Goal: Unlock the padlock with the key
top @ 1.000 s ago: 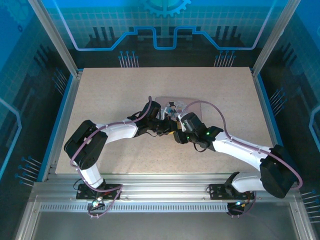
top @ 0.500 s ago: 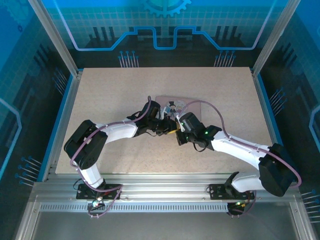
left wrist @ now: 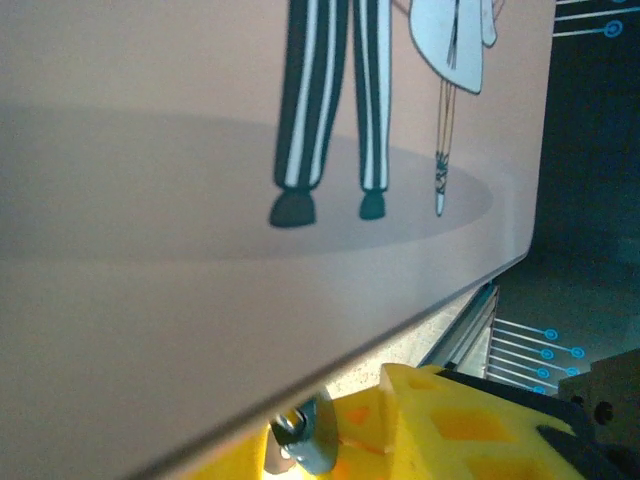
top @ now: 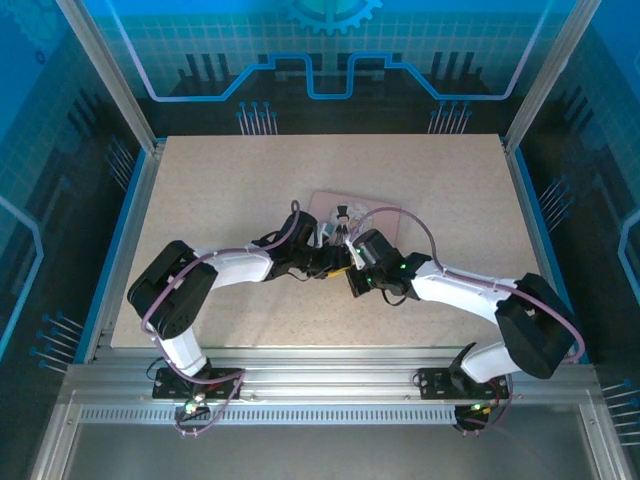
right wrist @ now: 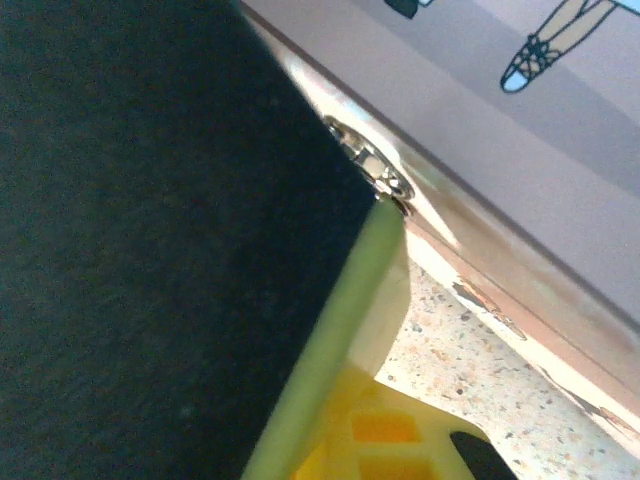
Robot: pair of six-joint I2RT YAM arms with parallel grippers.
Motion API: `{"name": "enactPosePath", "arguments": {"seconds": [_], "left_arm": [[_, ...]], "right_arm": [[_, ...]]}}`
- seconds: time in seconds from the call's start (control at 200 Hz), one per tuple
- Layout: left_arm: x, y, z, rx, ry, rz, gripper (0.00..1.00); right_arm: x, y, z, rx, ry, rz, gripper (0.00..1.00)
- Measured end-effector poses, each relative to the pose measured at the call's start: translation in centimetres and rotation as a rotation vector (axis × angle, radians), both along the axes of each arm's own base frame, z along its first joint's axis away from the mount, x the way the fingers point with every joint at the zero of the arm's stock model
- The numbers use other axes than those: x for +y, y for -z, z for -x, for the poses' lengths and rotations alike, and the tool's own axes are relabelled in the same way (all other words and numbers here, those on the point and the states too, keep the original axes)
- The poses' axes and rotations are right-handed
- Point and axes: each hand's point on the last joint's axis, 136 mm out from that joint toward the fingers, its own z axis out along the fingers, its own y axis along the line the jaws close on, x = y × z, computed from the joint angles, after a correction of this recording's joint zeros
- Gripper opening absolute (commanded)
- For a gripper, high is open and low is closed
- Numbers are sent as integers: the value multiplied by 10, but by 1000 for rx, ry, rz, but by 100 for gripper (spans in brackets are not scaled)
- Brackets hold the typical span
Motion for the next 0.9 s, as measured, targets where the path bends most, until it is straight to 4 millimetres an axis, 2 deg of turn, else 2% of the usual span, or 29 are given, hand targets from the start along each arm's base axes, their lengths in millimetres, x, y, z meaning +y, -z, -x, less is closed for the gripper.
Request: {"name": "enactPosePath", "arguments": {"seconds": [0.075, 0.26, 0.55, 0.761, 0.901], "left_arm": [[4, 5, 0, 3, -13, -3, 43], [20, 6, -5, -16, -64, 0, 46], [43, -14, -23, -77, -148, 19, 48], [45, -18, -28, -85, -164, 36, 47], [40, -19, -23, -82, -146, 45, 47]], "right_arm": [[0, 7, 0, 11, -7, 11, 0], [5, 9, -3, 7, -32, 3, 0], [12, 12, -10, 14, -57, 2, 0], [13, 11, -11, 17, -65, -2, 0], [14, 9, -11, 16, -66, -6, 0]]}}
